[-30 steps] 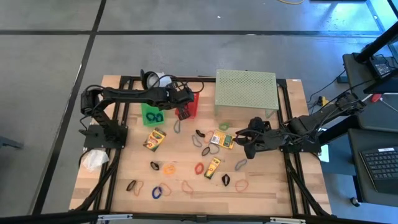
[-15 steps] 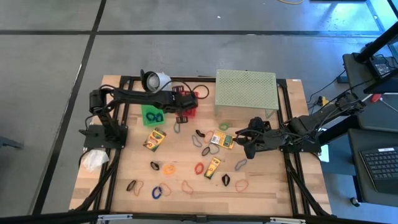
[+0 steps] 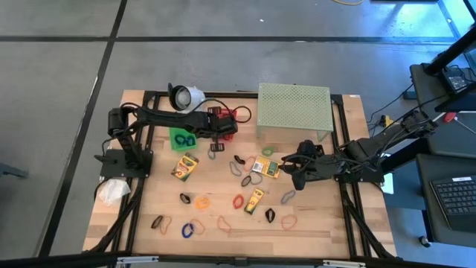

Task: Pick & Place Office Desk Supplies
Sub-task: Put the crayons box into the red basket, then put the blue rubber band into the black basket

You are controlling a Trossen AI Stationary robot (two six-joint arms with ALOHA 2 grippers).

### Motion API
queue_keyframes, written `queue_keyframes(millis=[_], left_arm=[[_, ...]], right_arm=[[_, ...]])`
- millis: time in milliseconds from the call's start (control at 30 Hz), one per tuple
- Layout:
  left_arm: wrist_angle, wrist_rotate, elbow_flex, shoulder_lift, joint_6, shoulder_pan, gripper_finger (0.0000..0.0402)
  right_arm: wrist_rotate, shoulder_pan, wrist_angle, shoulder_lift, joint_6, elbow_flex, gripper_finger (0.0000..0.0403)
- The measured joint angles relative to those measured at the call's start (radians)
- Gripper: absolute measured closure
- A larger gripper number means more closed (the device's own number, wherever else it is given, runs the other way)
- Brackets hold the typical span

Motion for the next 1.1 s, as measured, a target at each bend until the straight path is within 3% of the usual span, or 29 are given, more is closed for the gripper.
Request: queue_keyframes(millis=[333, 500, 600, 867, 1100], left_arm=[[-0.033, -0.004, 0.002, -0.001, 0.011, -0.018, 0.0238], [-0.048, -0.075, 0.037, -0.001, 0.02, -0.024, 0.021], [-0.08, -0.067, 0.082, -0.008, 0.007, -0.03, 0.0204], [-0.211, 0.145, 0.137, -0.009, -0.265, -0.093, 0.0209], [-0.36, 0.012, 0.137, -0.009, -0.366, -0.206, 0.0213]], right_arm=[[0.0, 0.0, 0.002, 0.0, 0.004, 0.0, 0.0218], [0.0, 0.0, 0.016, 0.0, 0.004, 0.0, 0.0218], [-0.001, 0.0, 0.016, 0.0, 0.004, 0.0, 0.0218], [-0.008, 0.0, 0.015, 0.0, 0.0, 0.0, 0.0218], [-0.008, 0.0, 0.015, 0.0, -0.019, 0.0, 0.0218]])
